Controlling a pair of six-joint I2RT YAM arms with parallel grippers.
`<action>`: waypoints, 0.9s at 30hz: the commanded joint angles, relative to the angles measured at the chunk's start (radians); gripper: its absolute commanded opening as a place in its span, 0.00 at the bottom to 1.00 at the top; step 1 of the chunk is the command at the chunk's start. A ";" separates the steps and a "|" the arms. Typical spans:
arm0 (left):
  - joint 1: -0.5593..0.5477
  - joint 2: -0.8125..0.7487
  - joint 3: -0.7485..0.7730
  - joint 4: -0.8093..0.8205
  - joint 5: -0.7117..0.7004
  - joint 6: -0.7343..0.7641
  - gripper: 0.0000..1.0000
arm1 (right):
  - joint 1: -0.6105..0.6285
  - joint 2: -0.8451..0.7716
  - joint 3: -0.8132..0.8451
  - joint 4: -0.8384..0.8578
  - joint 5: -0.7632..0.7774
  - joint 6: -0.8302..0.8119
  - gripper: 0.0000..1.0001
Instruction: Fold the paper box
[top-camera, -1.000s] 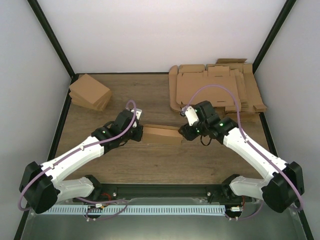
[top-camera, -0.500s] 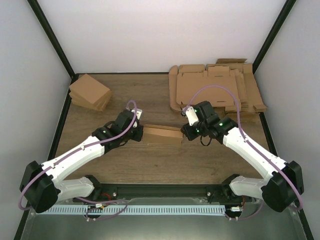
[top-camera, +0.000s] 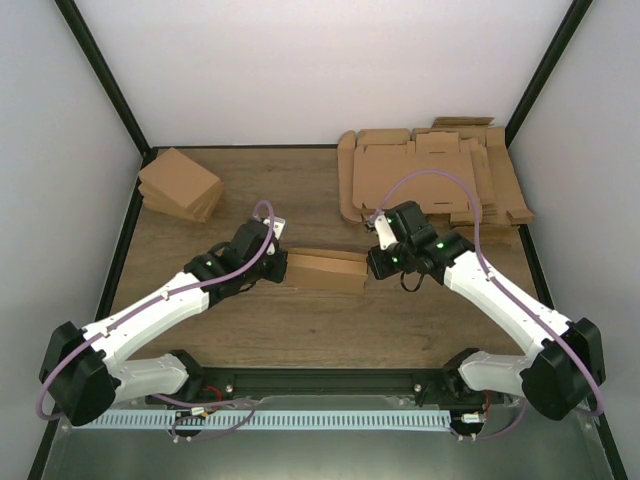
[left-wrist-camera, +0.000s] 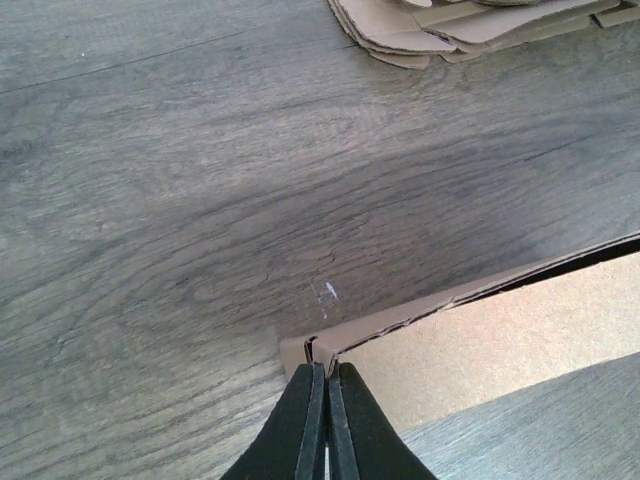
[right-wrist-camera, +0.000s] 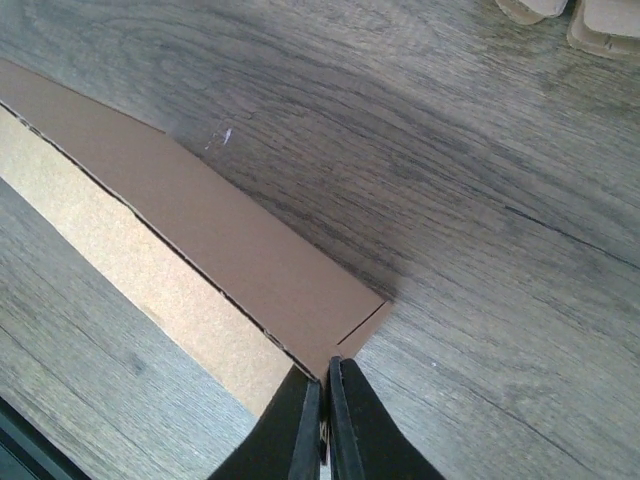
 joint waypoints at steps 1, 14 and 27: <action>-0.007 0.000 0.026 -0.001 -0.009 -0.001 0.04 | -0.005 0.003 0.066 -0.010 -0.006 0.109 0.04; -0.024 -0.011 0.001 0.026 -0.010 -0.075 0.04 | 0.097 0.038 0.078 -0.002 0.270 0.469 0.08; -0.040 -0.047 -0.059 0.082 -0.034 -0.140 0.04 | 0.182 0.075 0.040 0.028 0.449 0.646 0.05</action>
